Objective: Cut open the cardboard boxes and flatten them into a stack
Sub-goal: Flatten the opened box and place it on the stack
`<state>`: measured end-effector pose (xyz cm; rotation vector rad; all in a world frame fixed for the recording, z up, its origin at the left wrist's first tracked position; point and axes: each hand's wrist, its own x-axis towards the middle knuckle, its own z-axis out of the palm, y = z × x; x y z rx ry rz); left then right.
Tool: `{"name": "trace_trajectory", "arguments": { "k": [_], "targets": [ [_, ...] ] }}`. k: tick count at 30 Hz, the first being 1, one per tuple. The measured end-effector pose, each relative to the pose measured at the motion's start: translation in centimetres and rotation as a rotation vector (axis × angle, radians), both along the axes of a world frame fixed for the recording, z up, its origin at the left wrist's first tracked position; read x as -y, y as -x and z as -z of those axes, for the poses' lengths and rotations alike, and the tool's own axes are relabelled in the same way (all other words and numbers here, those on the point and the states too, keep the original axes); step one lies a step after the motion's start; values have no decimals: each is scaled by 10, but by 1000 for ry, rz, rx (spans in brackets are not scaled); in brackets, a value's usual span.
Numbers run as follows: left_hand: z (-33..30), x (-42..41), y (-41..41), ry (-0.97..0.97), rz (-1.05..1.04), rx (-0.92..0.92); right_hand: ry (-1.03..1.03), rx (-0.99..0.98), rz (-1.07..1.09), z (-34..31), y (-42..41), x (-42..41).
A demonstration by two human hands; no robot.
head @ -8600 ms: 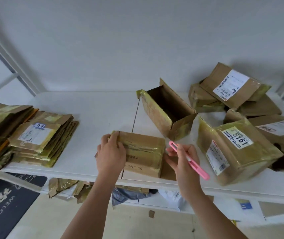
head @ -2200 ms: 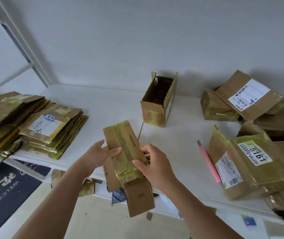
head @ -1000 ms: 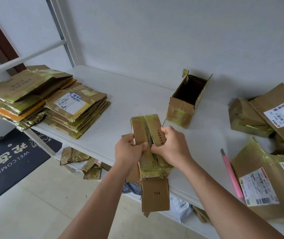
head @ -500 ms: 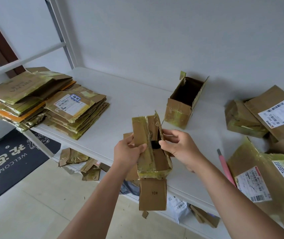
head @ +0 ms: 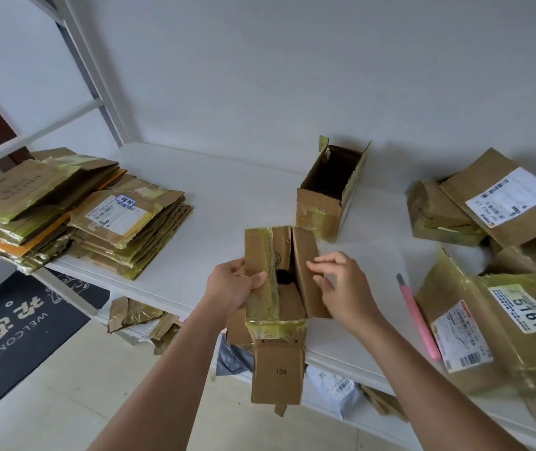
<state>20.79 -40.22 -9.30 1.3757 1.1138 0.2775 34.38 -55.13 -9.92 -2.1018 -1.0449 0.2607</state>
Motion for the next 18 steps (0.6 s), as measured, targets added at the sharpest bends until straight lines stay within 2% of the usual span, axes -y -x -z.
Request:
{"name": "trace_trajectory", "arguments": {
  "k": [2, 7, 18],
  "targets": [
    [0, 0, 1, 9, -3, 6, 55, -38, -14, -2, 5, -3],
    [-1, 5, -3, -38, -16, -29, 79, -275, 33, -4, 9, -3],
    [-18, 22, -25, -438, 223, -445, 126, -302, 66, -10, 6, -8]
  ]
}}
